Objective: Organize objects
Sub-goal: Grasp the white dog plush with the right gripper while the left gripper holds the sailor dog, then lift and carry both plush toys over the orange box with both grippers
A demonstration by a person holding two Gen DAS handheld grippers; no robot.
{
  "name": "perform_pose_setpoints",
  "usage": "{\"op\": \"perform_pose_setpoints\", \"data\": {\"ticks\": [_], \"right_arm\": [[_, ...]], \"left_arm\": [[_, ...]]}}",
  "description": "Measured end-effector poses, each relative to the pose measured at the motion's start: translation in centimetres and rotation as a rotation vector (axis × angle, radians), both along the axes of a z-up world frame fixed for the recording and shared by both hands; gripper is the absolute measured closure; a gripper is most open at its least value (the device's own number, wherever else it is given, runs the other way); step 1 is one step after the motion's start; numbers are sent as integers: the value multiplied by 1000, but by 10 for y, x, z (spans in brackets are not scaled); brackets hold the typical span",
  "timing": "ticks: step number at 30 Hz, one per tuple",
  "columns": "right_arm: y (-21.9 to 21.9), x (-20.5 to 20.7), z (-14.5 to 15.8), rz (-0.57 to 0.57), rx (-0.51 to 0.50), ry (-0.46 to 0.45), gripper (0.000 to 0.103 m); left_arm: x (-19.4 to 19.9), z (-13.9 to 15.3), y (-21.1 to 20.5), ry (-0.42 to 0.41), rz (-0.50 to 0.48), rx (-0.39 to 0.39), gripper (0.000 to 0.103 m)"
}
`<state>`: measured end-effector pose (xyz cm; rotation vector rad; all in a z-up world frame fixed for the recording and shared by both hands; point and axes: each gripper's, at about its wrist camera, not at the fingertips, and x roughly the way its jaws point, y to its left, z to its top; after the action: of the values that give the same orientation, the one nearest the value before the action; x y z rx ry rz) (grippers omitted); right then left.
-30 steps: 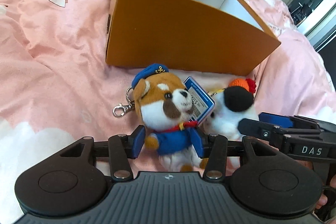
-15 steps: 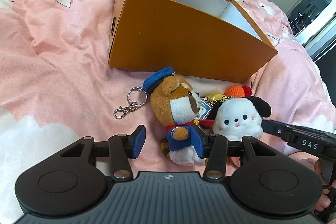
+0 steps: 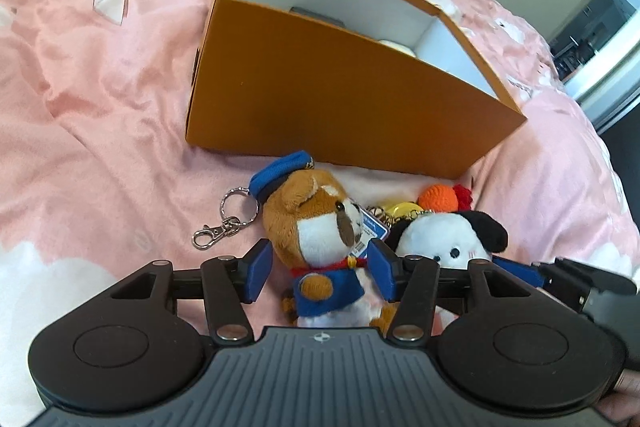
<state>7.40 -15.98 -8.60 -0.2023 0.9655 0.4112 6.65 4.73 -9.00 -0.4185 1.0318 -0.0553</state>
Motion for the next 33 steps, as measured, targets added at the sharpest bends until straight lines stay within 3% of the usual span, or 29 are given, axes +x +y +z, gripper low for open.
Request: {"op": "perform_pose_setpoints", "data": {"ticks": [7,10,19,24,29,33], "right_arm": [[3,7,-7,6,-15,-24,37],[1,12,-9,-4,2,-18,37],[-12,31,-18,-71,90,64,36],[-22,26,-11,-106,155,76,45],[-30,21,1,-117,227,95,47],[-34,14,25,-102,264,41,47]], "left_arm": [[11,-18,3,33,54,-27,41],[11,-20,4,20,52,-38,50],[7,-16,4,7,29,-33,56],[-2,-7,7,-26,19,-30,58],[-11,5,12,-49,14,-25,58],[-18,20,10,-87,-8,-21,60]]}}
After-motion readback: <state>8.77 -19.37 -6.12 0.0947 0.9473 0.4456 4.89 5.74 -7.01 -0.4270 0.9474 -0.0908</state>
